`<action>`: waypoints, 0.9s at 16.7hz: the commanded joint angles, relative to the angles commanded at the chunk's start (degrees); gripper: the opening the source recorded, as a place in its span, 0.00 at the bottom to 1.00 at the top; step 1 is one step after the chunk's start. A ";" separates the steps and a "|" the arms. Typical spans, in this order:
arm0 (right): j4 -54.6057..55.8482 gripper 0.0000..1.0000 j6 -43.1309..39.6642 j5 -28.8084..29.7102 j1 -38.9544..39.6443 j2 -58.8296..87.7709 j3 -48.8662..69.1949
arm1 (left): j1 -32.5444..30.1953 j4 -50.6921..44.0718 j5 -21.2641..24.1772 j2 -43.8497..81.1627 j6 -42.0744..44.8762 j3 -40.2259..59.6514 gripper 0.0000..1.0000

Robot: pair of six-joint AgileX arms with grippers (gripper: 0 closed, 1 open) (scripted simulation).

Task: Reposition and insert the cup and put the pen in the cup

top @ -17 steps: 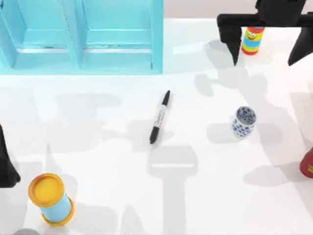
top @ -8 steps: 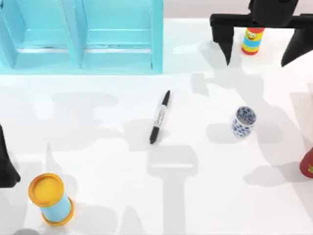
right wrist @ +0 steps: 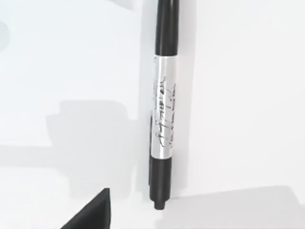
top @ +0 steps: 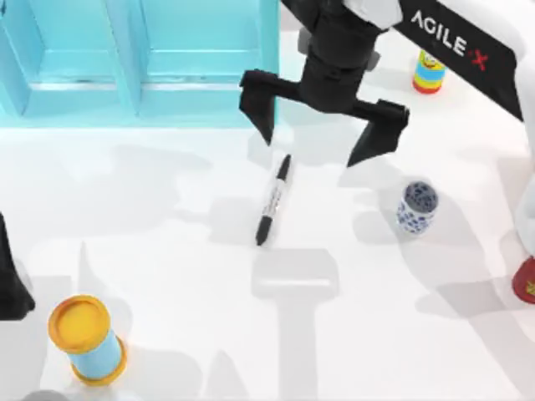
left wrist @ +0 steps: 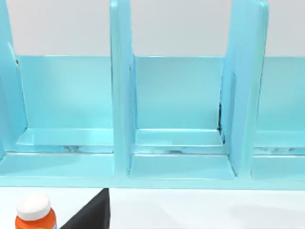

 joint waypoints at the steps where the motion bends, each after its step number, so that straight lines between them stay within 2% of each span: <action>1: 2.05 1.00 2.06 -0.42 1.02 1.17 -0.35 | 0.00 0.00 0.00 0.00 0.00 0.00 1.00; 3: 4.35 1.00 4.35 -0.95 2.29 2.59 -0.81 | 0.00 0.00 0.00 0.00 0.00 0.00 1.00; 9: 5.42 1.00 4.54 -0.97 2.30 2.96 -1.58 | 0.00 0.00 0.00 0.00 0.00 0.00 1.00; 15: 18.12 1.00 5.49 -0.86 3.29 7.14 -9.50 | 0.00 0.00 0.00 0.00 0.00 0.00 1.00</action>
